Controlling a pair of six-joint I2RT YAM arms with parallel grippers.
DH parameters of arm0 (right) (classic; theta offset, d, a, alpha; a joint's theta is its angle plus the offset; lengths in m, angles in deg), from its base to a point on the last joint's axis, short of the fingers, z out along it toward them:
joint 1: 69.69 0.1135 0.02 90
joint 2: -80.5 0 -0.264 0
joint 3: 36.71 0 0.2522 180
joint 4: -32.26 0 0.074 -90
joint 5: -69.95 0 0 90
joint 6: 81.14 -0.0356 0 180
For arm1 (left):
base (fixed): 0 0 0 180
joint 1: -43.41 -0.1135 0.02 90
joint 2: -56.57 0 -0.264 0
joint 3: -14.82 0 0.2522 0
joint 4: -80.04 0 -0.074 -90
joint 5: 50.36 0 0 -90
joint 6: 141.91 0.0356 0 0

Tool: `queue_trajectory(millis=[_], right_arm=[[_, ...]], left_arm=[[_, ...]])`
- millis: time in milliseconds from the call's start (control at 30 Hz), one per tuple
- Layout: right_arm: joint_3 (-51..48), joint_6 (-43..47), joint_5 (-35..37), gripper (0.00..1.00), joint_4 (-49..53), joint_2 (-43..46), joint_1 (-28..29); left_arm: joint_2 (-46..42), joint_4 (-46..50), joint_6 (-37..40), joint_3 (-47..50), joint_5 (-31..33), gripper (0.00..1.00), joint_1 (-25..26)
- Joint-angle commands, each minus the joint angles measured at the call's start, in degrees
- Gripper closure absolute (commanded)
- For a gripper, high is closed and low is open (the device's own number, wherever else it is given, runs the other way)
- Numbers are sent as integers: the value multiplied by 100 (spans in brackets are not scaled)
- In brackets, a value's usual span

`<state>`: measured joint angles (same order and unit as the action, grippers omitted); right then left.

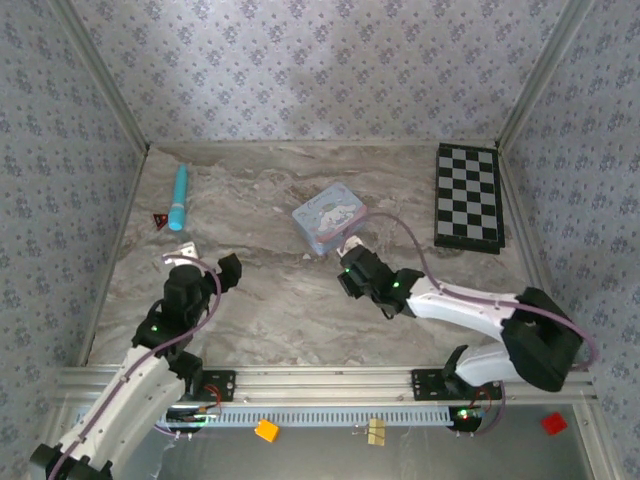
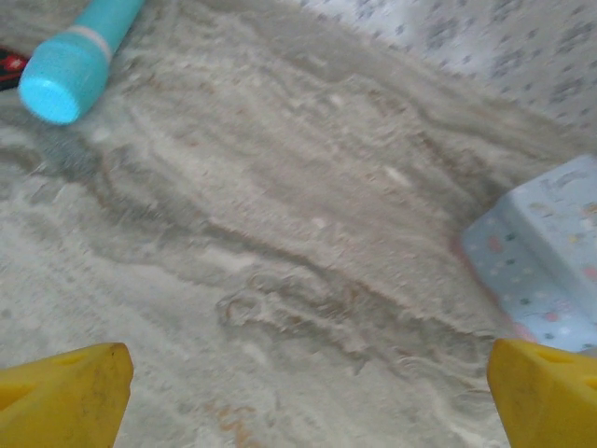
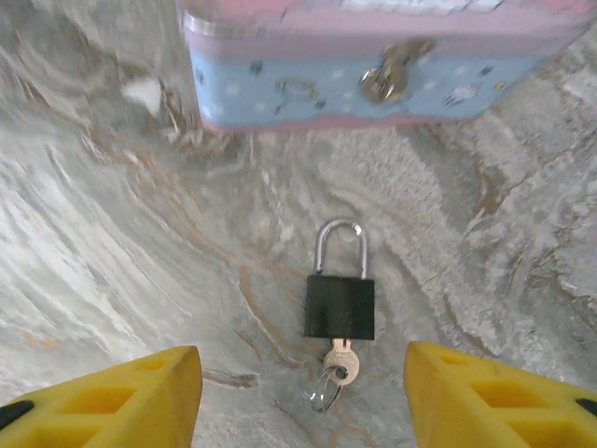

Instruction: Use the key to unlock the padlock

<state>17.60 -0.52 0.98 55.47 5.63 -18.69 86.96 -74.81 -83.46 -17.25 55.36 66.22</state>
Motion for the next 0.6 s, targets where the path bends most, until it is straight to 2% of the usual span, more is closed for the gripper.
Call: queue_trajectory(millis=[0, 100, 167, 367, 433, 567], right_arm=[[-48, -58, -492, 39, 282, 646, -294], [0, -210, -637, 37, 407, 1263, -640], [-8, -383, -699, 18, 459, 1601, -895], [-317, -899, -990, 16, 468, 2340, -1939], [-593, -1032, -1079, 15, 292, 2605, -2242], [-1480, -1179, -648, 15, -544, 3184, -2620]], left_arm=[[152, 277, -1, -569, 219, 3, -40], [264, 346, 108, -920, 205, 3, -40], [362, 401, 149, -1129, 269, 2, -40], [512, 436, 156, -1285, 901, 0, -40], [524, -21, 405, -1054, 1066, 0, -40], [855, -1796, 792, -332, 1365, 0, -40]])
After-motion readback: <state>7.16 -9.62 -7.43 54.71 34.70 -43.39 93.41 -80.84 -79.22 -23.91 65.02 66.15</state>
